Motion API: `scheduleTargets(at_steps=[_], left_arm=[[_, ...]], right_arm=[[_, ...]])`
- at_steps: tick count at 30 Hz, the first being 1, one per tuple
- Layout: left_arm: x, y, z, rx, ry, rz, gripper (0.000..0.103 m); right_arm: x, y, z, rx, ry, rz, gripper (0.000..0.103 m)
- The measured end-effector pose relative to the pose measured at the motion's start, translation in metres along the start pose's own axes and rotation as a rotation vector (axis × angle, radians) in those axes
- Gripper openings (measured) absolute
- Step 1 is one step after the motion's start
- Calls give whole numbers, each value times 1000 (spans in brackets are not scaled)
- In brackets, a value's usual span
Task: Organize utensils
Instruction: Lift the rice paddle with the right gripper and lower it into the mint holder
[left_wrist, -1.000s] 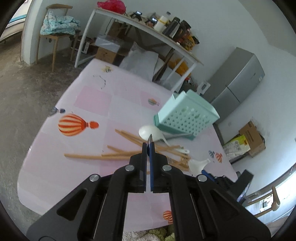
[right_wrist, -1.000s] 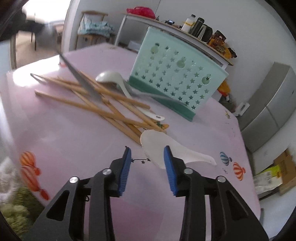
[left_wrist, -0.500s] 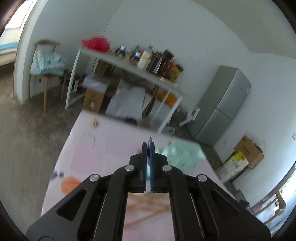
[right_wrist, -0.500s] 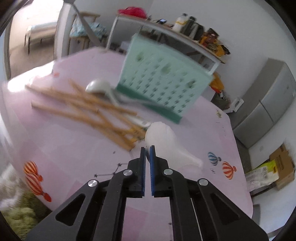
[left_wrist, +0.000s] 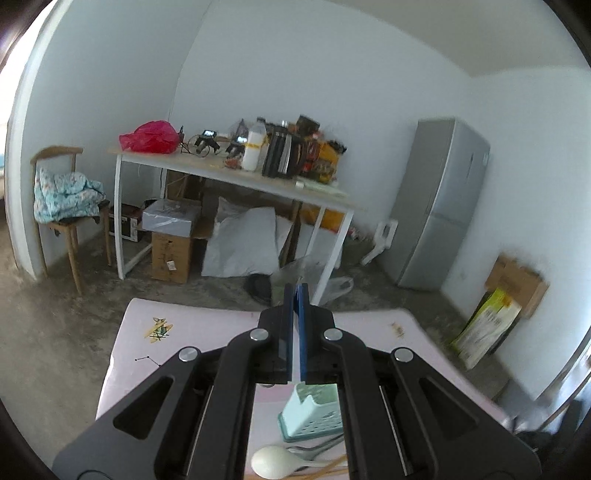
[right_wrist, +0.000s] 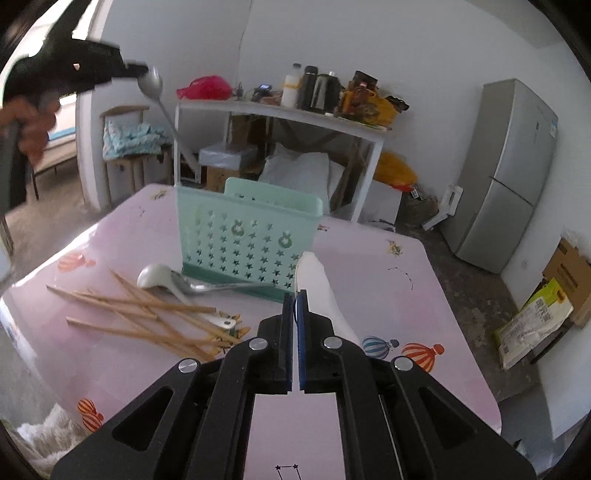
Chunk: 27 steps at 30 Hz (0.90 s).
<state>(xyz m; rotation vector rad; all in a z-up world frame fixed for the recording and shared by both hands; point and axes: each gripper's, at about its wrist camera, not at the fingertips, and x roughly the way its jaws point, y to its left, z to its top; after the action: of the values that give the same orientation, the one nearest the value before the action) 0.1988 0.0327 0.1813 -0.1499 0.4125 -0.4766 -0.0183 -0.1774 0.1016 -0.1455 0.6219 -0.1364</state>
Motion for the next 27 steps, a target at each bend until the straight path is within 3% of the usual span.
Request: scheduleTargets(at_steps=[8, 13, 16, 17, 20, 21, 27], left_arm=[[40, -22, -24, 121, 50, 80, 1], [70, -19, -44, 84, 197, 55, 2], [76, -15, -55, 42, 218, 34, 2], [75, -14, -56, 35, 219, 31, 5], [69, -13, -59, 15, 200, 28, 37], [65, -12, -58, 15, 187, 32, 43], [30, -7, -62, 14, 139, 42, 56]], right_arm=[[-1, -6, -2, 21, -12, 5, 2], [-5, -13, 1, 53, -22, 26, 2], [-8, -23, 7, 88, -33, 56, 2], [-10, -27, 10, 102, -39, 68, 2], [-15, -38, 23, 135, -64, 103, 2], [-17, -42, 28, 144, -77, 115, 2], [-39, -73, 77, 238, -223, 250, 2]])
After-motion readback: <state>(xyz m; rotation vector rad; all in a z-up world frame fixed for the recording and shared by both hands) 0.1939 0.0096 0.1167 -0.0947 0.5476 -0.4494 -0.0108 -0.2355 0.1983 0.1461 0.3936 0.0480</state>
